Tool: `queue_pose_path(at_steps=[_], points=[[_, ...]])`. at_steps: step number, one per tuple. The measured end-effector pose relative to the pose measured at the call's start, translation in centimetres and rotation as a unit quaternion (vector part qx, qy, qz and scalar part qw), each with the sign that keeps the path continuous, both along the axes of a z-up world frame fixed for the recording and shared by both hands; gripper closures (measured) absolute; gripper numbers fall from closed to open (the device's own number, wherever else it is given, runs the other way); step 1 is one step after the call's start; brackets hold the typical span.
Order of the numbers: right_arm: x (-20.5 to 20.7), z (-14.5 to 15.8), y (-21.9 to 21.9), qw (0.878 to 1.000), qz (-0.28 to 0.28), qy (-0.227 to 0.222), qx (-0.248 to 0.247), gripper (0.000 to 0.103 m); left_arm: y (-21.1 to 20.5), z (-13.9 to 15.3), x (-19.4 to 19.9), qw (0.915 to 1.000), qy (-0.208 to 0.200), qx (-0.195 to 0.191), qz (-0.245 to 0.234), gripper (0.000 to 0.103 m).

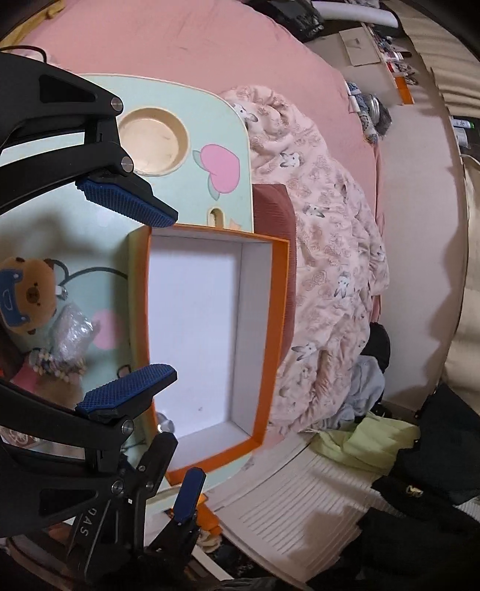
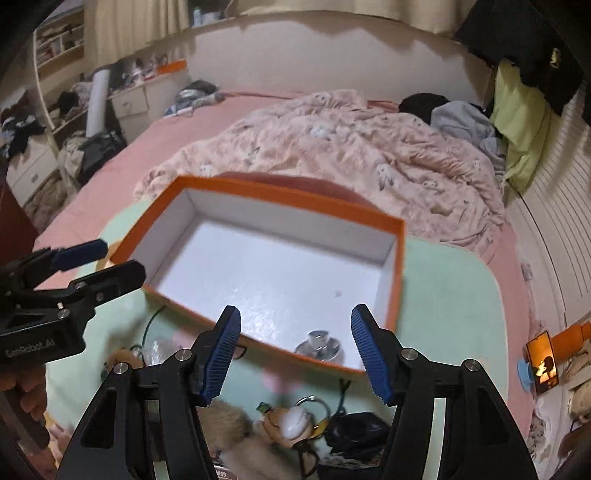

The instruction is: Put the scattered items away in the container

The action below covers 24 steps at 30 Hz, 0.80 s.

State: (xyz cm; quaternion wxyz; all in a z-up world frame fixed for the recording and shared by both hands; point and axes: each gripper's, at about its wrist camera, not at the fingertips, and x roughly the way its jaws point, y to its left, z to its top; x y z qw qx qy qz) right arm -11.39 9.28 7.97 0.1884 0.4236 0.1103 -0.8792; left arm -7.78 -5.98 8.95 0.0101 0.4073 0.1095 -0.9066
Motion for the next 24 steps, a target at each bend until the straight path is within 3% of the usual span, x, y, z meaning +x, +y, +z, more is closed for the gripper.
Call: queue_pose_path(at_steps=[9,14,17,24], points=[[0.8,0.2,0.5,1.0,0.0,0.01,0.004,0.041,0.0,0.4,0.7,0.9999,0.01,0.004,0.0,0.026],[-0.6,1.2,0.4,1.0,0.011,-0.014,-0.006,0.043,-0.1,0.0,0.9,1.0,0.004,0.006,0.001,0.026],[-4.3,2.1,-0.2,0.994,0.032,-0.107,-0.019,0.062,-0.2,-0.2,1.3,0.9999,0.006,0.009,0.002,0.026],[-10.1,-0.5,-2.2,0.954,0.048,-0.293,0.05,0.064,-1.0,-0.8,2.6,0.9997,0.009,0.023,0.004,0.026]])
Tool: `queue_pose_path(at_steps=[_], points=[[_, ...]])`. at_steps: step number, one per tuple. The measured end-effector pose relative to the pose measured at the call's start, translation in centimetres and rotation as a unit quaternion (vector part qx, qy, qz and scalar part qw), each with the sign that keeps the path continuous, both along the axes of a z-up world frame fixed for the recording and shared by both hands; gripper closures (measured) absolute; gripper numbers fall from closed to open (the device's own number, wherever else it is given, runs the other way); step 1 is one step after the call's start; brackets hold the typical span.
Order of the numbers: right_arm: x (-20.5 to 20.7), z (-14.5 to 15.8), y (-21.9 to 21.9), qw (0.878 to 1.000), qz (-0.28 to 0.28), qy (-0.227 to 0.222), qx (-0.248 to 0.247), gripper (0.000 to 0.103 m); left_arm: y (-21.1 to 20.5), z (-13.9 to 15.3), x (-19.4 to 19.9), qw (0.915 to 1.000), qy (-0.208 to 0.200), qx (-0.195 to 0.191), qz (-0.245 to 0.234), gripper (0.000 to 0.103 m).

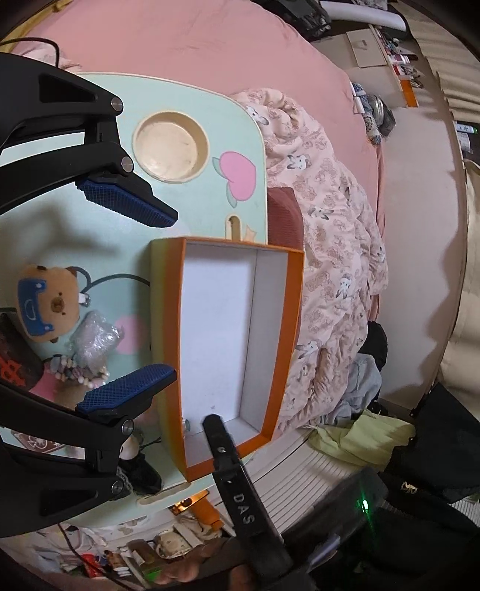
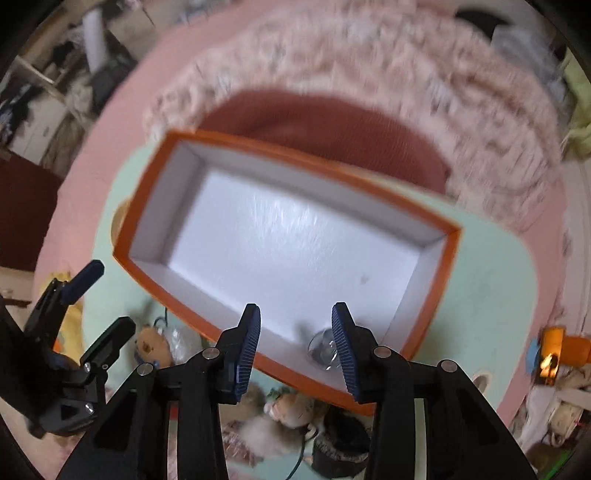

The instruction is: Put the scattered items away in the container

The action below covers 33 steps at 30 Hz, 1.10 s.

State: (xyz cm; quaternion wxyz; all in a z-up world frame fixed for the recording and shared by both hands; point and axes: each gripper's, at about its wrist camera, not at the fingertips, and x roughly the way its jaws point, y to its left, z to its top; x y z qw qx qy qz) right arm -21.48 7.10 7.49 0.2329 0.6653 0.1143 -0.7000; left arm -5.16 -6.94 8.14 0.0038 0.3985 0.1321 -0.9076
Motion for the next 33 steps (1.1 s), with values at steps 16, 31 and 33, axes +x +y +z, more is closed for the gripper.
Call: queue_pose_path(at_steps=[16,31,33], points=[[1.1,-3.6,-0.7,0.998,0.02,-0.031,0.053,0.103,-0.6,-0.3,0.2,0.9998,0.004,0.015,0.009,0.026],[8.5,7.7,8.7,0.964,-0.077,0.218,-0.13,0.054,4.4,3.3,-5.7,0.9926,-0.07,0.026,-0.095,0.026],[11.4,8.5,11.6,0.948,-0.108,0.263,-0.144,0.051,6.1,2.6,-7.9,0.9845,-0.112,0.057,-0.122,0.026]])
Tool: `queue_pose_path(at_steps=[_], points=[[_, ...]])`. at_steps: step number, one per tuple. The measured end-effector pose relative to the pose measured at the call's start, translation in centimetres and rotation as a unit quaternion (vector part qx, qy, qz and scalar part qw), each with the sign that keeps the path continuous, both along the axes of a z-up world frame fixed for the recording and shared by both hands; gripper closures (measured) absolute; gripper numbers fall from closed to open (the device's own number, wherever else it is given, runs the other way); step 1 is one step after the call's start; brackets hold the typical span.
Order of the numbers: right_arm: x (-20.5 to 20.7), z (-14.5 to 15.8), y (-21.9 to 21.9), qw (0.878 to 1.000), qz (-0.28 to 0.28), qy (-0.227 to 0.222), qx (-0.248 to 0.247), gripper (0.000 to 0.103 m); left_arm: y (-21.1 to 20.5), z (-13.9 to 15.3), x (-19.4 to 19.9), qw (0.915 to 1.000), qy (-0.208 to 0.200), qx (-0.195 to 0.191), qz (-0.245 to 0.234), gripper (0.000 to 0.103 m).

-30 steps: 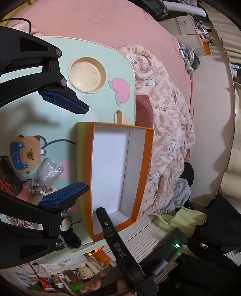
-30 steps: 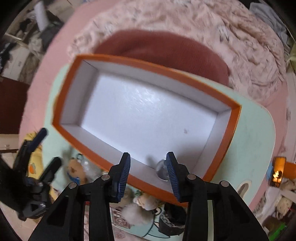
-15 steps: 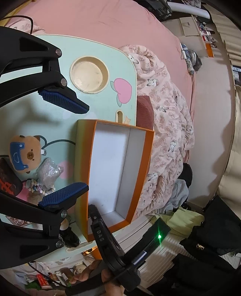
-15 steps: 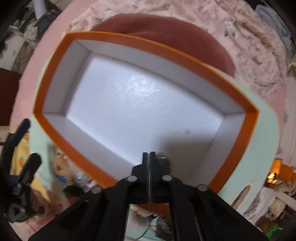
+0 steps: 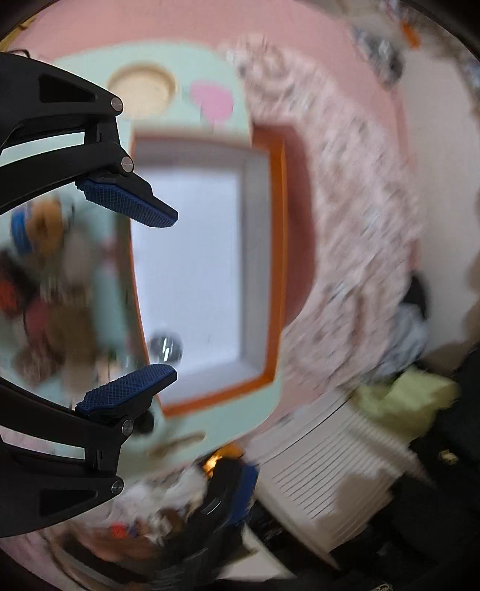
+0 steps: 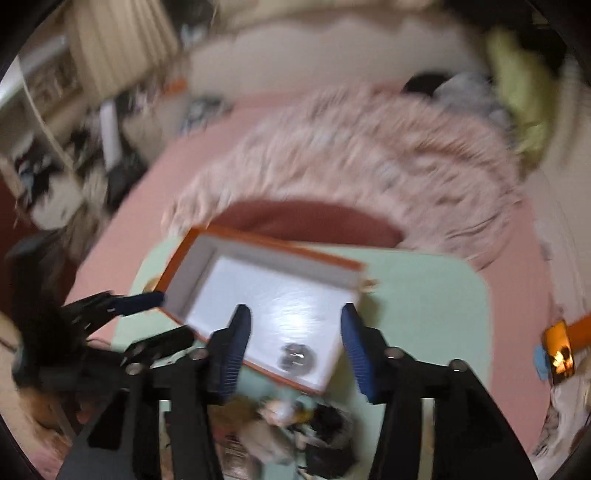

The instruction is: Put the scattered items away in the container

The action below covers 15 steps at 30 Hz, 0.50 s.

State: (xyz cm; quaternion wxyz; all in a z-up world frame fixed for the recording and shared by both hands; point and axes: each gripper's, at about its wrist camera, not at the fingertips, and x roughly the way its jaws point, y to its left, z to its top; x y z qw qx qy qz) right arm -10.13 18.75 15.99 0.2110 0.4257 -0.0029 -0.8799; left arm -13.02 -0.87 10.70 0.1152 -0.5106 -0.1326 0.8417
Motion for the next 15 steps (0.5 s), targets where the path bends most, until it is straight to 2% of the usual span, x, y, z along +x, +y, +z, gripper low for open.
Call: queue_pose_path(at_steps=[2,4,6,10,15], points=[[2.8,-0.7,3.1,0.999,-0.025,0.015,-0.026,0.051,1.5,-1.4,-2.2,0.998,-0.057,0.024,-0.011,0.026],[5.0,-2.2,4.8,0.999,-0.026,0.007,-0.044,0.051,2.9,-2.6,-3.9,0.9955,-0.094,0.014,-0.01,0.026],[7.0,-4.1,6.2,0.998,-0.026,-0.01,-0.061,0.051,4.1,-3.1,-5.0,0.994,-0.109,-0.004,-0.008,0.027],[8.3,-6.7,7.4,0.993,-0.021,-0.039,-0.111,0.051,5.9,-4.8,-6.3,0.9879,-0.154,-0.014,-0.009,0.027],[8.9,-7.2,7.9,0.99,-0.019,-0.038,-0.133,0.051,7.1,-7.4,-6.9,0.9788,-0.201,-0.038,-0.017,0.027]])
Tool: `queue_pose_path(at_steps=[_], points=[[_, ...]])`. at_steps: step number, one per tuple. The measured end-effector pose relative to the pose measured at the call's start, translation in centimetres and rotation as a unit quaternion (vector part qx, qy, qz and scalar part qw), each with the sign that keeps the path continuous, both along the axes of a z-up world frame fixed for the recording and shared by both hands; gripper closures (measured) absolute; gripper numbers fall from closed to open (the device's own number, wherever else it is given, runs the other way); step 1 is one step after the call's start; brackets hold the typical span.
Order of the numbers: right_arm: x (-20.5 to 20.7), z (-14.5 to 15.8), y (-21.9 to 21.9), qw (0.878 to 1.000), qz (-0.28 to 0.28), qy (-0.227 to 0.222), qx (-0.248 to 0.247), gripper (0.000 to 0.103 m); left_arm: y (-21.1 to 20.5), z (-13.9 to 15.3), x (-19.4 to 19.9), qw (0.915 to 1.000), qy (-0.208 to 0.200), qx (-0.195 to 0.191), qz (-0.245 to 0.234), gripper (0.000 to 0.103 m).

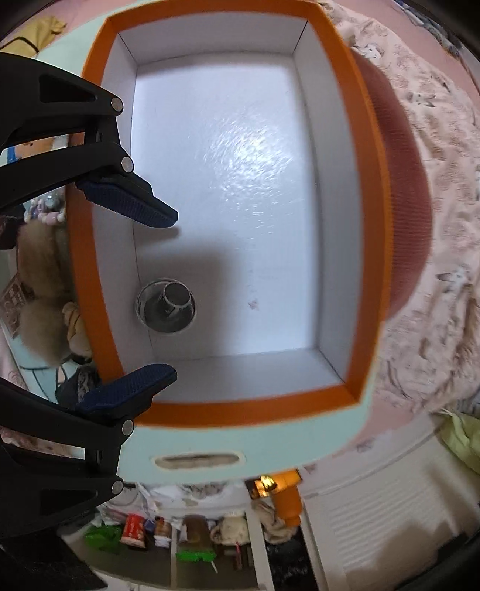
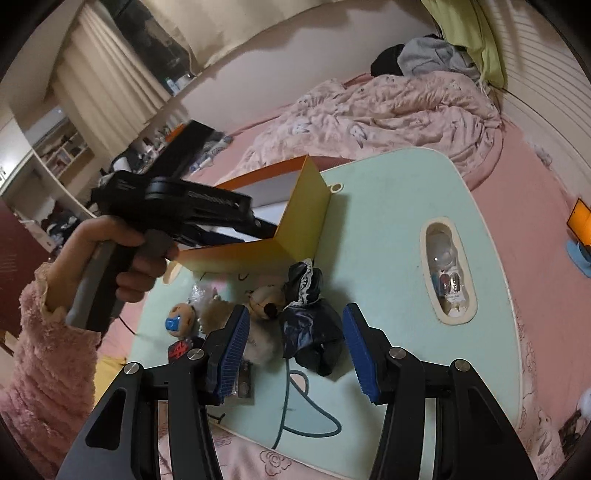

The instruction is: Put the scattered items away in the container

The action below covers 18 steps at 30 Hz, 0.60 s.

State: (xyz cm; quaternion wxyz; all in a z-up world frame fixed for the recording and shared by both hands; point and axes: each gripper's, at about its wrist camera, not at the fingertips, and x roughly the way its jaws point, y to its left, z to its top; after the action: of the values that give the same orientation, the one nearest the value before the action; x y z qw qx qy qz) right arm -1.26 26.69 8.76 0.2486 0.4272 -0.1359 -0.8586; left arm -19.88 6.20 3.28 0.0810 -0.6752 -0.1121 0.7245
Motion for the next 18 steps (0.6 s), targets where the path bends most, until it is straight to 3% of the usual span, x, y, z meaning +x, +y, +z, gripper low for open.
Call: queue_pose_path(at_steps=[5,6,7,8,15,18], points=[[0.0,0.3,1.3,1.0,-0.013,0.007,-0.015,0.051,0.4,-0.4,0.3,0.9998,0.008,0.007,-0.016,0.025],[0.0,0.3,1.5,1.0,-0.016,0.008,-0.018,0.051,0.3,-0.4,0.4,0.9998,0.009,0.009,-0.015,0.03],[0.0,0.3,1.8,1.0,-0.021,0.008,-0.021,0.051,0.2,-0.3,0.4,0.9998,0.013,-0.004,-0.017,0.06],[0.0,0.4,2.0,0.999,-0.025,0.008,-0.022,0.051,0.2,-0.2,0.4,0.999,0.018,-0.036,-0.02,0.072],[-0.1,0.5,2.1,0.999,-0.03,0.008,-0.024,0.051,-0.7,0.0,0.7,0.9992,0.022,-0.02,-0.028,0.071],[-0.2,0.4,2.0,0.999,-0.027,0.005,-0.024,0.051,-1.2,2.1,-0.4,0.9986,0.05,0.009,-0.018,0.071]])
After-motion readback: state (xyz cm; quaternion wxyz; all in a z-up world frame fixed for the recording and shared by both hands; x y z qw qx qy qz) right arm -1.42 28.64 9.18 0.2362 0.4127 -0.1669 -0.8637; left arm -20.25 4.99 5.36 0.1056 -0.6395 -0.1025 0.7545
